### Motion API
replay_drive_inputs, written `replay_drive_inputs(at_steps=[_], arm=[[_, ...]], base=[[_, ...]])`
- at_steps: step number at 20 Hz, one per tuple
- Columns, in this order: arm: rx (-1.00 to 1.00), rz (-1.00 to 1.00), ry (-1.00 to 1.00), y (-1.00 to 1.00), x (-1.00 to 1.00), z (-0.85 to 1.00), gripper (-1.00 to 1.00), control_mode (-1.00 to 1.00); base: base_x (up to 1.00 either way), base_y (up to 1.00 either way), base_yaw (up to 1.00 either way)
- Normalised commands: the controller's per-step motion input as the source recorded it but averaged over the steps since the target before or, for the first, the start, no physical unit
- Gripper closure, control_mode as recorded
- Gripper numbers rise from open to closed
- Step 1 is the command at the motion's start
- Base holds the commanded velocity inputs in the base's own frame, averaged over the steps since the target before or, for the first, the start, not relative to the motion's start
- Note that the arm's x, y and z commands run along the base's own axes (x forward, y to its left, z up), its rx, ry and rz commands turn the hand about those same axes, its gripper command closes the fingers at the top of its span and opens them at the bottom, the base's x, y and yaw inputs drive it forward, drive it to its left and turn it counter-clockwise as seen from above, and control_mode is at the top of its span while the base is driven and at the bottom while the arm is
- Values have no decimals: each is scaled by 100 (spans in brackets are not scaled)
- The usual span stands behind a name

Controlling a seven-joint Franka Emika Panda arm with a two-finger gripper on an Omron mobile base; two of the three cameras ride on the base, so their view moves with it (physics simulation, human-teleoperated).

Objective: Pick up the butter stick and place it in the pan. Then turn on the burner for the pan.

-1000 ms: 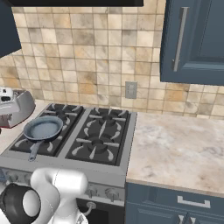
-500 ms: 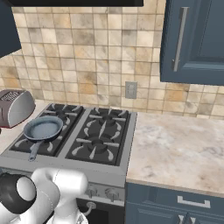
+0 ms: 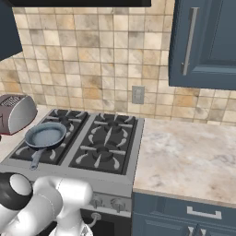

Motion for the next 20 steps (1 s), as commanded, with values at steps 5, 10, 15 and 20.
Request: replay_drive_inputs(at_steps=[5, 10, 15, 20], arm=[[0, 4, 0, 44, 12, -17, -100, -100], [0, 4, 0, 32, 36, -12, -100, -100], [0, 3, 0, 36, 39, -19, -100, -100], [-3, 3, 0, 37, 26, -33, -100, -100]], base=[[0, 0, 0], [0, 0, 0], [0, 0, 0], [0, 0, 0]])
